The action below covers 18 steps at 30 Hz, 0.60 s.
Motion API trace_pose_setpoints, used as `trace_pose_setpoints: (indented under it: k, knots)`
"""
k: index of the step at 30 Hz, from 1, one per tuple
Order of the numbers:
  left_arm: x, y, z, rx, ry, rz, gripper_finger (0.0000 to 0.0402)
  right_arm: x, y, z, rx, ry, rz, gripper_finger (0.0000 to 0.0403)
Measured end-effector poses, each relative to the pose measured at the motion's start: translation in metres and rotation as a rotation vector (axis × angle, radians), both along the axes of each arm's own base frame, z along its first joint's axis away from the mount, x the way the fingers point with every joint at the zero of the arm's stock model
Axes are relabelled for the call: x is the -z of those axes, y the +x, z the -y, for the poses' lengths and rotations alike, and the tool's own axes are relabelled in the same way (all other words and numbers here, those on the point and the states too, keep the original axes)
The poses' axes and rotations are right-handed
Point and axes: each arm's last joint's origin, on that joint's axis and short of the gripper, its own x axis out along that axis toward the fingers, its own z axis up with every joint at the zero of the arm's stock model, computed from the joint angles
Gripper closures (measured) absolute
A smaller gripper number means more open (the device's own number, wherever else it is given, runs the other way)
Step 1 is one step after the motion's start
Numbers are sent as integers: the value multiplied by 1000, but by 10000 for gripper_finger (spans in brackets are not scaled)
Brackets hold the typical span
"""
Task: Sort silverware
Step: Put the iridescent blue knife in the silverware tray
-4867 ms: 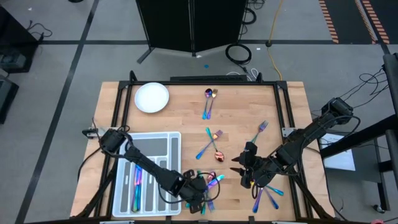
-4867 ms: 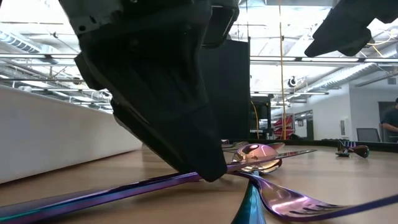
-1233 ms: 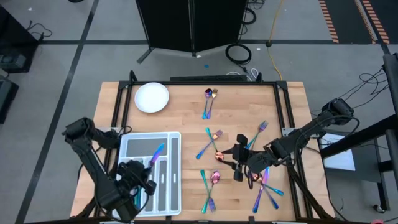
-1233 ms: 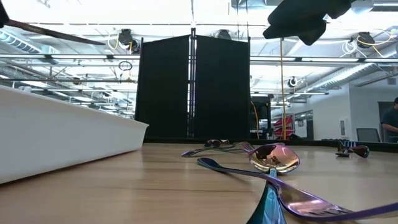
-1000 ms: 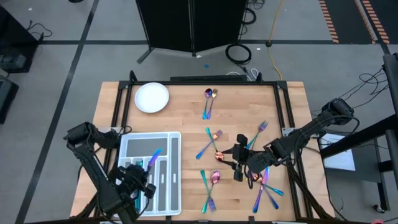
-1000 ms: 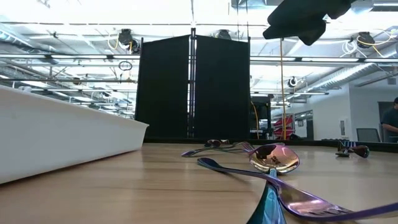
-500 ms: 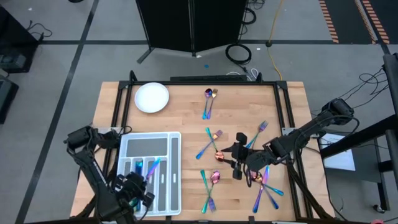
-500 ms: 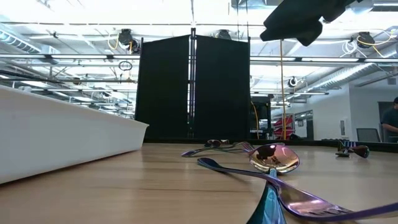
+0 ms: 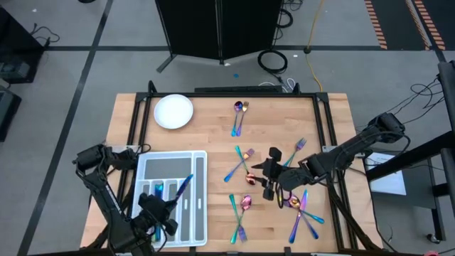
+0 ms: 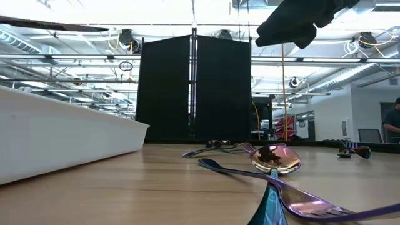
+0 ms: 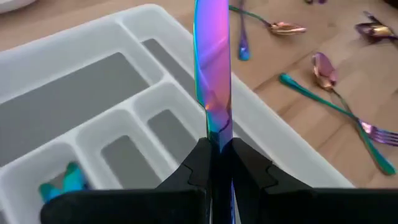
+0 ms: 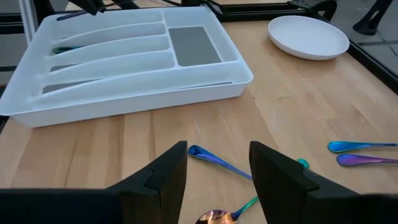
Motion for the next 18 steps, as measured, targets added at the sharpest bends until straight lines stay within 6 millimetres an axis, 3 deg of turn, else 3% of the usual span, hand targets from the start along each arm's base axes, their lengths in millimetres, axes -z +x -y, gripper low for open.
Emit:
trace_pose_setpoints:
  k: [8,14,18]
  knots:
    - [6,4,-8,-154,-128,-257,365,0,2,6,21,-4,-1,241]
    - [5,4,-11,-175,-121,-295,365,0,2,6,6,-31,-11,241]
    - [3,6,-14,-147,-38,-226,365,1,2,6,-3,-47,-17,241]
